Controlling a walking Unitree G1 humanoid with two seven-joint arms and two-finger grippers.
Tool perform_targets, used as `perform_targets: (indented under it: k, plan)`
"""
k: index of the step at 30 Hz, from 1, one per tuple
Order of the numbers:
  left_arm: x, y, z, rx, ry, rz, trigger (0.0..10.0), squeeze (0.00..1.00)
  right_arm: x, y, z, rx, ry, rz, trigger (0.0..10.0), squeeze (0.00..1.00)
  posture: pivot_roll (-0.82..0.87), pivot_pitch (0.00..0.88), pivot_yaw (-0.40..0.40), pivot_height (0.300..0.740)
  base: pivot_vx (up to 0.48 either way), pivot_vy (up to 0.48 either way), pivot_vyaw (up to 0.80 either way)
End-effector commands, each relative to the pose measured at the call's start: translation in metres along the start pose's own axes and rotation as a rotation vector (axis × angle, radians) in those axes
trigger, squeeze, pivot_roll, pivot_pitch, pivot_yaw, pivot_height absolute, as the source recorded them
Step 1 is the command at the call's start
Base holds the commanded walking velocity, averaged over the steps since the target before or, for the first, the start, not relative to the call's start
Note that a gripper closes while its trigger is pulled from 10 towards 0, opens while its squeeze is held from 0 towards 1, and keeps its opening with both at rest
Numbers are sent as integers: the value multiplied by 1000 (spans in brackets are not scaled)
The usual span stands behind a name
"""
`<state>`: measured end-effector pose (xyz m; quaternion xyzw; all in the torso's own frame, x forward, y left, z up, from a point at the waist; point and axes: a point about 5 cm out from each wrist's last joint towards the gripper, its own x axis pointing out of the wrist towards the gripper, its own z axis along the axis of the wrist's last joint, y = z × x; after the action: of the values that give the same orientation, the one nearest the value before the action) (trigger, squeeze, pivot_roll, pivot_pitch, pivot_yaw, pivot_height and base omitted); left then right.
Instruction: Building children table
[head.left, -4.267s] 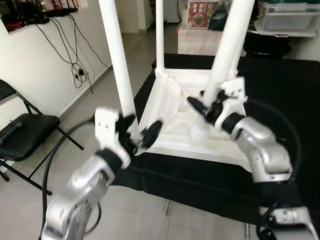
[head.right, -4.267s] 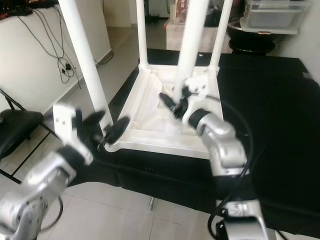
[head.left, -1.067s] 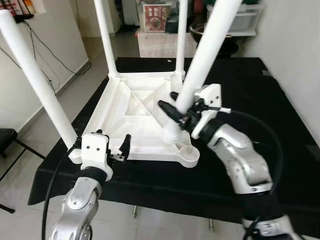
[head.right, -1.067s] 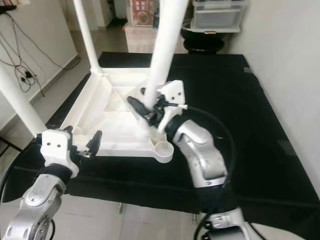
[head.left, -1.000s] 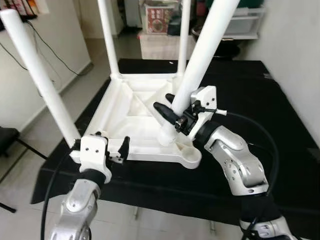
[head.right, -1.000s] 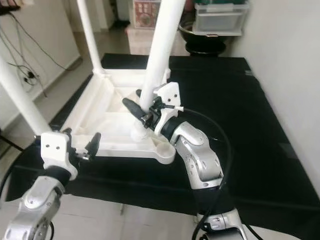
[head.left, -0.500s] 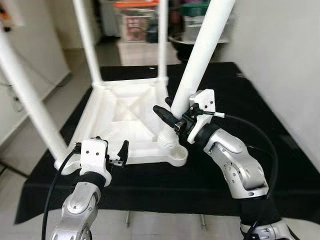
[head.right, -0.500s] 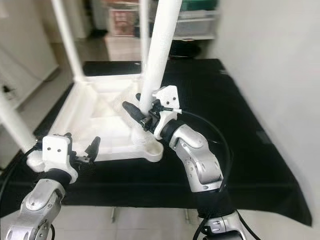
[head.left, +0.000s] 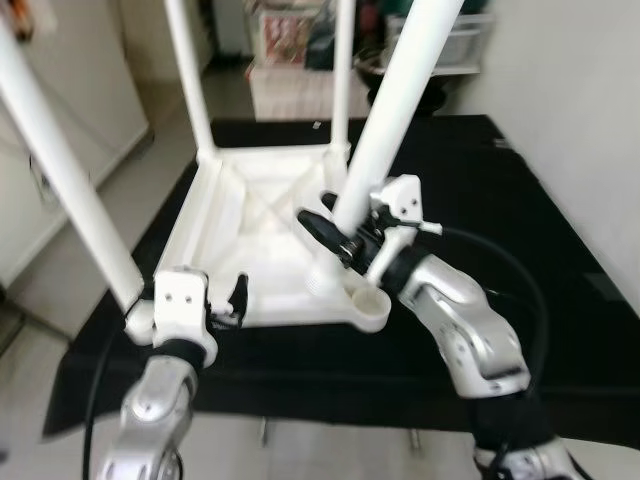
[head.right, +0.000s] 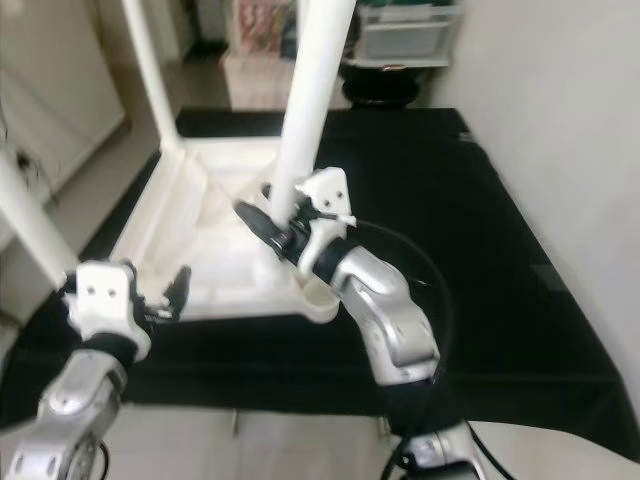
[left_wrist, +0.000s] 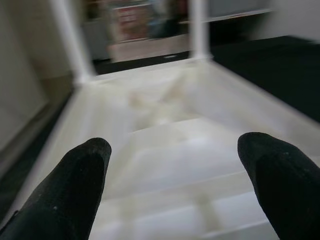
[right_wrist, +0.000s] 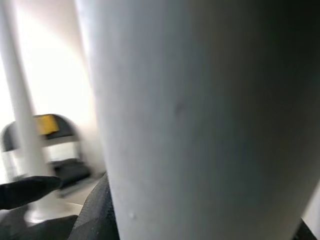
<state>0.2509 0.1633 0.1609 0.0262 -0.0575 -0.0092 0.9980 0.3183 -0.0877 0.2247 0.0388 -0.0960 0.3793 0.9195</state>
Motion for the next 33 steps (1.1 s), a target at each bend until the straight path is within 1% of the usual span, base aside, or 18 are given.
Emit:
perform_targets:
  k: [1, 10, 20, 21, 23, 29, 33]
  plan:
    - [1, -1, 0, 18, 6, -5, 10000, 0, 1, 0, 0, 16, 0, -1, 10000, 0, -70, 7, 29, 740, 0, 0, -800]
    - [1, -2, -1, 29, 6, -6, 10000, 0, 2, -1, 2, 14, -22, -16, 10000, 0, -65, 7, 28, 740, 0, 0, -800]
    - [-1, -6, -7, 40, 20, -8, 10000, 0, 1, 2, 3, 9, -38, -3, 10000, 0, -79, 4, 22, 740, 0, 0, 0]
    - [-3, -7, -11, 47, 30, -11, 10000, 0, 0, 4, 1, 3, -31, 11, 10000, 0, -83, 4, 23, 740, 0, 0, 0]
    - [-5, -8, -12, 49, 34, -15, 10000, 0, 0, 5, 1, 1, -28, 16, 10000, 0, -83, 4, 23, 740, 0, 0, 0]
    - [-6, -7, -12, 50, 31, -11, 10000, 0, -1, 6, -1, -4, -22, 26, 10000, 0, -83, 0, 28, 740, 0, 0, 0]
    - [-8, -7, -11, 64, 20, -18, 10000, 0, -1, 8, -1, -12, -18, 38, 10000, 0, -83, 2, 29, 740, 0, 0, 0]
